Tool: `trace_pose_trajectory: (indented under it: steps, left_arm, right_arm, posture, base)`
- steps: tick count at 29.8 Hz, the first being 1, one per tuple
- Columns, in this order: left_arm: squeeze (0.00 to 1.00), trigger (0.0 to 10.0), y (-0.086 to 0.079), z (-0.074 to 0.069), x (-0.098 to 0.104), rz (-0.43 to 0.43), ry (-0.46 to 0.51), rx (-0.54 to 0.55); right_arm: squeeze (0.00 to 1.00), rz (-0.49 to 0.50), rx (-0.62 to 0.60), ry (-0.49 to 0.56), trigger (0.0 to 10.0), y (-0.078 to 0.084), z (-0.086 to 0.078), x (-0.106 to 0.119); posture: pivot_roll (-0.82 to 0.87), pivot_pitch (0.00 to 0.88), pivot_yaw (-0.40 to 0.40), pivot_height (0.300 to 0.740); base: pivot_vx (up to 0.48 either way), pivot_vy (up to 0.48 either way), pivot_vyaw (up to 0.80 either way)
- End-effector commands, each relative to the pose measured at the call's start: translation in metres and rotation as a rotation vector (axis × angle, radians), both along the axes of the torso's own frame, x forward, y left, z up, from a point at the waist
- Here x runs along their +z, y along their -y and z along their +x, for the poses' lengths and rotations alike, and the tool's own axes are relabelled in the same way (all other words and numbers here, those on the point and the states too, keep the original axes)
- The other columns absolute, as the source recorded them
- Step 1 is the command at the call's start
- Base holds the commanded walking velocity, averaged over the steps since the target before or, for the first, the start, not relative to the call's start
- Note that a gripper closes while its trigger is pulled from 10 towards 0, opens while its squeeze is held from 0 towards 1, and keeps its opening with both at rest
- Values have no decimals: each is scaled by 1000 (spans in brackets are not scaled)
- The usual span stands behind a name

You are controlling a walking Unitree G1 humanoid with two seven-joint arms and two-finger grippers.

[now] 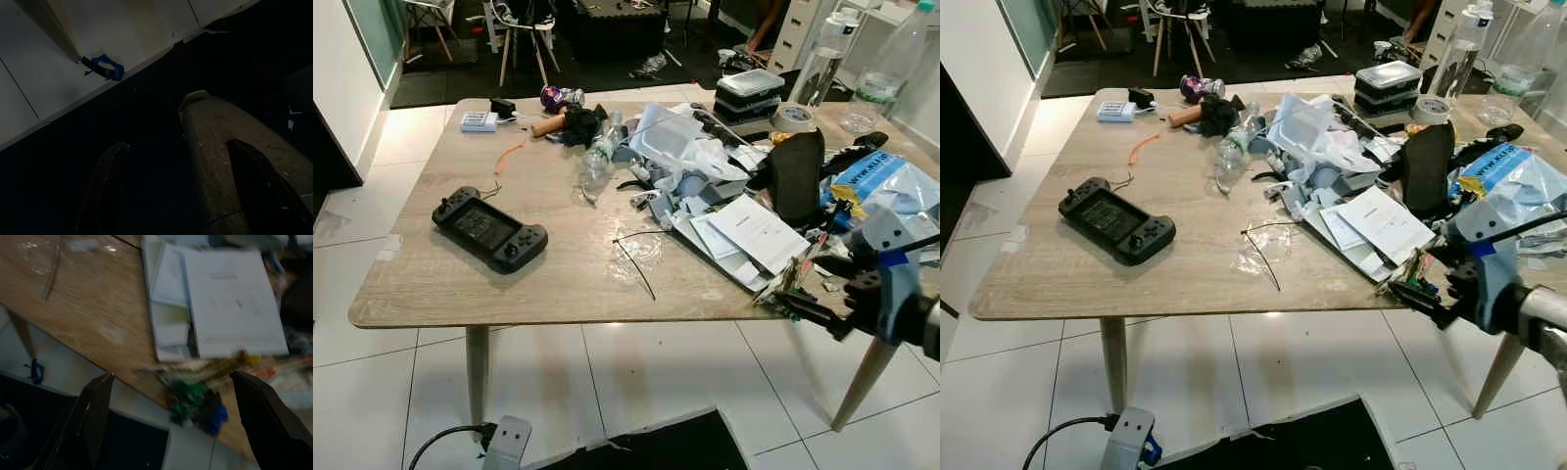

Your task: Picking trash to rubbish bin

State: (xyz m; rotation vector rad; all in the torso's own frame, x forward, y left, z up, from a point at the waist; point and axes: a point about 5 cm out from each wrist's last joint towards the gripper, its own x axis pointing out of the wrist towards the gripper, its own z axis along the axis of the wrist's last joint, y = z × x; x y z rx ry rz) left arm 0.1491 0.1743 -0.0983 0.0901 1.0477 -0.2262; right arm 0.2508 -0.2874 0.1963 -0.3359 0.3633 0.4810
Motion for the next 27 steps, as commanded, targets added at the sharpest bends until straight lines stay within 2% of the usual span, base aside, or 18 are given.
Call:
trace_pose_trajectory:
  steps: [1, 2, 4, 5, 6, 9, 11, 14, 16, 18, 20, 23, 27]
  left_arm:
    - [0, 10000, -3, -13, -5, 14, -54, -17]
    - [0, 10000, -3, -13, -5, 14, -54, -17]
    - [0, 10000, -3, -12, -5, 13, -52, -19]
    - [0, 10000, -3, -12, -5, 13, -52, -19]
    - [0, 10000, -3, -12, -5, 13, -52, -21]
    - [0, 10000, -3, -12, -5, 13, -52, -22]
    - [0, 10000, -3, -12, -5, 17, -54, -32]
    - [0, 10000, -4, -12, -5, 18, -53, -31]
    - [0, 10000, -4, -12, -5, 18, -53, -31]
    - [0, 10000, -4, -13, -4, 18, -53, -29]
    - [0, 10000, -5, -13, -5, 19, -54, -29]
    - [0, 10000, -5, -14, -5, 20, -56, -30]
    - [0, 10000, -6, -14, -5, 20, -57, -31]
  right_arm:
    - [0, -33, -165, -42, 10000, 17, -1, -11]
    - [0, -33, -165, -42, 10000, 17, -1, -11]
    - [0, -51, -337, -39, 10000, 34, 1, -20]
    - [0, -51, -337, -39, 10000, 34, 1, -20]
    - [0, -41, -415, -11, 10000, 40, 2, -22]
    - [0, -41, -436, 12, 10000, 41, 2, -21]
    - [0, -3, -487, 25, 10000, 40, 4, -24]
    - [0, 58, -456, 69, 10000, 29, 9, -30]
    - [0, 61, -462, 71, 10000, 29, 10, -30]
    - [0, 102, -418, 125, 10000, 16, 15, -36]
    - [0, 133, -425, 143, 10000, 10, 17, -42]
    - [0, 174, -421, 134, 10000, 4, 18, -50]
    - [0, 164, -432, 104, 10000, 3, 15, -62]
  posture:
    - [-67, 72, -6, 740]
    - [-67, 72, -6, 740]
    - [-68, 74, -5, 740]
    - [-68, 74, -5, 740]
    - [-68, 74, -5, 740]
    - [-68, 74, -5, 740]
    - [-70, 80, 1, 740]
    - [-70, 80, 1, 740]
    - [-70, 80, 1, 740]
    - [-61, 85, 5, 740]
    - [-61, 85, 5, 740]
    - [-60, 85, 7, 740]
    - [-61, 86, 7, 740]
  base:
    - [0, 0, 0]
    - [0, 0, 0]
    - [0, 0, 0]
    - [0, 0, 0]
    - [0, 0, 0]
    - [0, 0, 0]
    - [0, 0, 0]
    - [0, 0, 0]
    - [0, 0, 0]
    - [0, 0, 0]
    - [0, 0, 0]
    - [0, 0, 0]
    - [0, 0, 0]
